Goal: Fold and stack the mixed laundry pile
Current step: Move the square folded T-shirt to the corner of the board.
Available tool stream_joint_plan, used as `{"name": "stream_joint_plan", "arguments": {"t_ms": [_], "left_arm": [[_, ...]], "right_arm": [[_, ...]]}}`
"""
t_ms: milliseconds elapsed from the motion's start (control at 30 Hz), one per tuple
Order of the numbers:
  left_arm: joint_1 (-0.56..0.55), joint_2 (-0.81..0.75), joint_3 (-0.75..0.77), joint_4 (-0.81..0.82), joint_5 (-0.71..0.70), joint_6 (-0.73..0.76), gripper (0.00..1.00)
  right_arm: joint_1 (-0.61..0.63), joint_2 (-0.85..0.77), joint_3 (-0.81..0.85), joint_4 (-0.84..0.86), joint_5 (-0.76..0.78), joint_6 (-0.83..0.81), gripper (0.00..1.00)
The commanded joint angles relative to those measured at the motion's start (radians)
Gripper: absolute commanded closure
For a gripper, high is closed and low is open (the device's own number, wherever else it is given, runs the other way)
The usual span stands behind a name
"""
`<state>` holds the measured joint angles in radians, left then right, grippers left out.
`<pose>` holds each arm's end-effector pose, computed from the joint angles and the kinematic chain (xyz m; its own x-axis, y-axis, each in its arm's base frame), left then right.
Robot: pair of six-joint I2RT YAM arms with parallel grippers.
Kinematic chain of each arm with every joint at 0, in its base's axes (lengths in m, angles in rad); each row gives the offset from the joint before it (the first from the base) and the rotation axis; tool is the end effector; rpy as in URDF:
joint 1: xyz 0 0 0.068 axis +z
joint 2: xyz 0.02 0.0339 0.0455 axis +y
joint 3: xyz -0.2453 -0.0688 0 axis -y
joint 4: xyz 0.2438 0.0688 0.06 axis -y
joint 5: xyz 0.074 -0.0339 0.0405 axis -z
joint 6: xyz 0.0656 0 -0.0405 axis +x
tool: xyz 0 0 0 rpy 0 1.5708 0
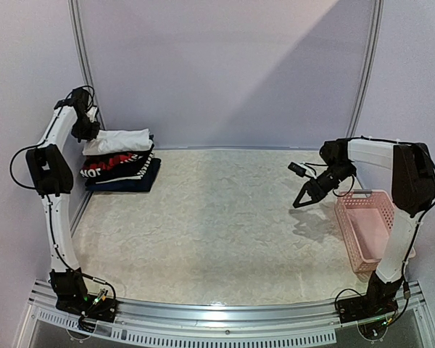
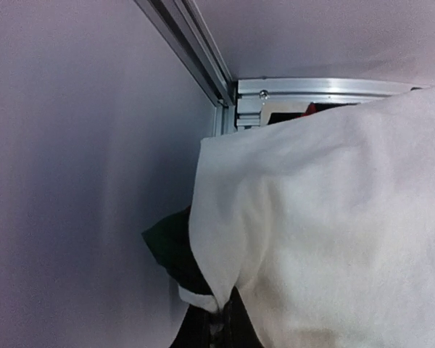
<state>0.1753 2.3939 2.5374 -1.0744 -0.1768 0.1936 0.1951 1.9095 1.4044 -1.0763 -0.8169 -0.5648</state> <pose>0.5054 0.1012 0.2634 -0.8280 0.0457 -0.5588 -0.1180 0.9602 0.2533 0.3269 0.1133 0.1605 -0.7617 -0.5240 -0.3812 -0.6307 0.4647 0.6214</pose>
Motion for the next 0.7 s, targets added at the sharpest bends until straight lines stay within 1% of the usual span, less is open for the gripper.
{"name": "stream_joint_plan", "arguments": {"t_ms": [0, 67, 200, 233, 267, 300, 333, 367, 467, 567, 633, 667], "left_arm": [[-0.019, -0.012, 0.036, 0.132, -0.145, 0.061, 1.00], [-0.023, -0.020, 0.033, 0.159, -0.173, 0.070, 1.00], [-0.025, -0.023, 0.019, 0.171, -0.155, 0.060, 1.00], [-0.027, -0.021, 0.007, 0.159, -0.171, 0.060, 0.96], [-0.031, -0.017, -0.004, 0.148, -0.203, 0.062, 0.84], [-0.034, -0.015, -0.013, 0.137, -0.230, 0.063, 0.67], [-0.037, -0.019, -0.021, 0.128, -0.244, 0.059, 0.55], [-0.043, -0.035, -0.031, 0.124, -0.250, 0.051, 0.49], [-0.086, -0.118, -0.083, 0.154, -0.277, 0.032, 0.38], [-0.164, -0.233, -0.152, 0.185, -0.298, -0.014, 0.31], [-0.213, -0.328, -0.250, 0.215, -0.276, -0.072, 0.27], [-0.235, -0.380, -0.321, 0.241, -0.243, -0.093, 0.26]], "right_arm": [[-0.002, 0.023, -0.010, -0.005, -0.008, -0.017, 0.73], [-0.002, 0.025, -0.012, -0.004, -0.008, -0.018, 0.73], [-0.001, 0.039, -0.006, -0.011, -0.013, -0.019, 0.73], [-0.002, 0.041, -0.006, -0.012, -0.013, -0.021, 0.73], [-0.002, 0.043, -0.005, -0.013, -0.013, -0.022, 0.73], [-0.003, 0.042, -0.005, -0.015, -0.013, -0.023, 0.73], [-0.002, 0.041, -0.005, -0.016, -0.014, -0.025, 0.73], [-0.002, 0.040, -0.007, -0.017, -0.014, -0.027, 0.73], [-0.002, 0.031, -0.014, -0.016, -0.013, -0.032, 0.73], [-0.003, 0.027, -0.016, -0.022, -0.013, -0.039, 0.73], [-0.002, 0.024, -0.016, -0.024, -0.013, -0.045, 0.73], [-0.002, 0.021, -0.016, -0.026, -0.013, -0.048, 0.73]]}}
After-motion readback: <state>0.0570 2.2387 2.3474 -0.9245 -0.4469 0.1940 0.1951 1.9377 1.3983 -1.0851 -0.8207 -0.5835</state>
